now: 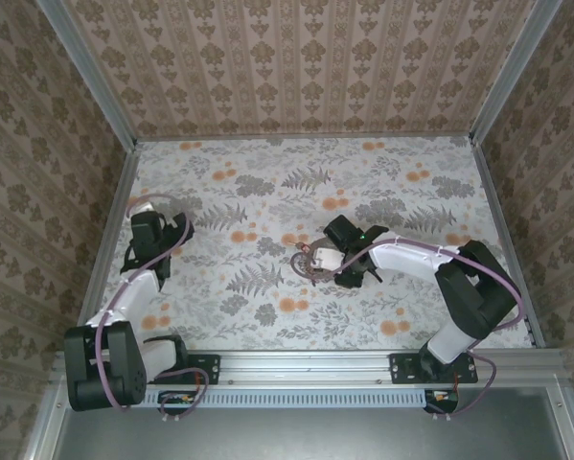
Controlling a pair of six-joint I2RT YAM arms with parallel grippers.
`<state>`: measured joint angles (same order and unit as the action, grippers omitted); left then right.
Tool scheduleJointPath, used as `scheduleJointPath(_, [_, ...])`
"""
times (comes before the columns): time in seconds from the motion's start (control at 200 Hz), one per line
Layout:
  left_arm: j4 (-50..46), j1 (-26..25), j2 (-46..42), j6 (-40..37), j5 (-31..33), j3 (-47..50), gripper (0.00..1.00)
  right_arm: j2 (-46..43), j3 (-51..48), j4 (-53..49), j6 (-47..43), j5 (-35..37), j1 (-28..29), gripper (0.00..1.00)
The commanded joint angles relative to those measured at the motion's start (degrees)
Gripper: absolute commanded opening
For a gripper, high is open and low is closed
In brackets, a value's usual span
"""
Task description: Put the keys on the keyring
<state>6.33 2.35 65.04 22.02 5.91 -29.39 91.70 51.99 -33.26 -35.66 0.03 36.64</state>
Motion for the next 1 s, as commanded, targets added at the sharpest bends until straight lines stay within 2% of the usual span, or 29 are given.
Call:
scheduleJointPath(0.0, [1.89,0.39,0.33,-7.69,4.43,-0.83,1.0,-4.24,-0.75,-9.33,7.88,-6.05,0.11,0.26])
scheduleJointPath(0.13, [4.23,0.3,1.42,-9.14,4.26,0.4,1.0,-5.92,-0.98,-12.94,10.66,-12.01,-0.14,0.4])
scheduleJointPath(0.235, [5.67,0.29,2.58,-9.61,4.22,0.94,1.0,-9.33,-1.06,-14.09,10.37,-23.41,-1.5,0.48])
scheduleJointPath(0.285, [7.2,0.36,2.92,-9.9,3.91,1.54,1.0,-12.52,-0.77,-14.7,8.63,-27.47,-1.81,0.59])
scheduleJointPath(0.315, [8.04,0.29,3.23,-10.05,3.56,1.74,1.0,-15.2,-0.54,-14.59,7.84,-29.19,-1.91,0.74])
scheduleJointPath(0.355, [8.77,0.28,3.63,-10.39,3.01,1.79,1.0,-18.8,-0.09,-14.03,6.84,-31.07,-2.13,0.85])
scheduleJointPath(0.47, [9.55,-0.39,5.47,-12.59,2.9,0.45,1.0,-29.27,1.07,-6.42,8.51,-32.03,-5.09,0.88])
scheduleJointPath(0.49, [9.85,-0.9,5.74,-13.4,3.34,0.19,1.0,-31.03,1.03,-4.33,9.05,-31.39,-5.83,0.89])
scheduleJointPath(0.51, [10.06,-1.56,5.97,-14.19,3.94,-0.08,1.0,-32.94,0.68,-1.88,9.68,-30.23,-6.45,0.98])
scheduleJointPath(0.525, [10.37,-2.04,6.23,-14.79,4.34,-0.14,1.0,-34.47,0.33,0.37,10.38,-29.09,-6.96,0.99])
scheduleJointPath(0.69, [12.49,-8.12,7.81,-23.17,7.35,-0.66,1.0,-48.42,-8.62,26.72,16.05,-6.31,-10.98,1.0])
scheduleJointPath(0.825, [24.64,-11.51,8.41,-27.06,8.63,4.95,1.0,-55.73,-19.21,43.52,16.28,13.12,-12.96,0.99])
scheduleJointPath(0.92, [32.33,-12.02,10.94,-28.47,7.21,7.75,1.0,-57.84,-25.85,50.15,17.6,19.52,-15.31,0.99])
scheduleJointPath(0.995, [35.9,-12.45,12.36,-30.66,5.34,8.09,1.0,-58.13,-30.78,53.49,21.11,20.8,-18.26,1.0])
